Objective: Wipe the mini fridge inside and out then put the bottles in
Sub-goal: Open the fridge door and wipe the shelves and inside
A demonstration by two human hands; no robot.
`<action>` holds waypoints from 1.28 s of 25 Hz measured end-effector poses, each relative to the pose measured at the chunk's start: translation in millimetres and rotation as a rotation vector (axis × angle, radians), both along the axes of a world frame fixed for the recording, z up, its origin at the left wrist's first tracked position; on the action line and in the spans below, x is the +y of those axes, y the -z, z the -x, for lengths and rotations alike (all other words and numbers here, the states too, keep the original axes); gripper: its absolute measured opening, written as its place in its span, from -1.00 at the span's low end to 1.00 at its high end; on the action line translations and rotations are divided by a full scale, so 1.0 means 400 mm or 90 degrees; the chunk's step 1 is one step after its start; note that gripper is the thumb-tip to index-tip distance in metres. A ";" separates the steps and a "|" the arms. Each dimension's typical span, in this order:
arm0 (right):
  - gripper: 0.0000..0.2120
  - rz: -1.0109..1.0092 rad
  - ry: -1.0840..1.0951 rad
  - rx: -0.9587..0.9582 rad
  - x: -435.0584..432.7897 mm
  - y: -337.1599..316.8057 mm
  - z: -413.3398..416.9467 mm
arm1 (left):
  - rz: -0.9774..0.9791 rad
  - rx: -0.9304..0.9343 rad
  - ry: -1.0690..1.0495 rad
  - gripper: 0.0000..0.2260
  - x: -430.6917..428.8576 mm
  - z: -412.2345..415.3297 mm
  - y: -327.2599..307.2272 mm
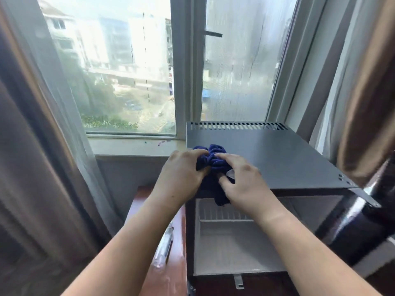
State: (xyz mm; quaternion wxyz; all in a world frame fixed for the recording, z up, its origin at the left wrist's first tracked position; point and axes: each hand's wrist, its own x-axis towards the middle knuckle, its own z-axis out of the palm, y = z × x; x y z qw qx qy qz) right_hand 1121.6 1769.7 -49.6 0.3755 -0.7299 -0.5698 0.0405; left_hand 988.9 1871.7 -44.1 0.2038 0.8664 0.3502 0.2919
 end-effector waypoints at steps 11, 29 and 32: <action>-0.46 0.085 0.287 -0.057 -0.257 0.020 -0.277 | 0.027 0.057 0.217 -0.53 -0.223 -0.335 -0.002; -0.49 0.120 0.304 0.050 -0.229 -0.030 -0.366 | -0.057 0.233 0.321 -0.71 -0.135 -0.498 -0.080; -0.46 0.166 0.287 0.033 -0.119 -0.048 -0.325 | -0.057 0.256 0.319 -0.70 -0.023 -0.445 -0.096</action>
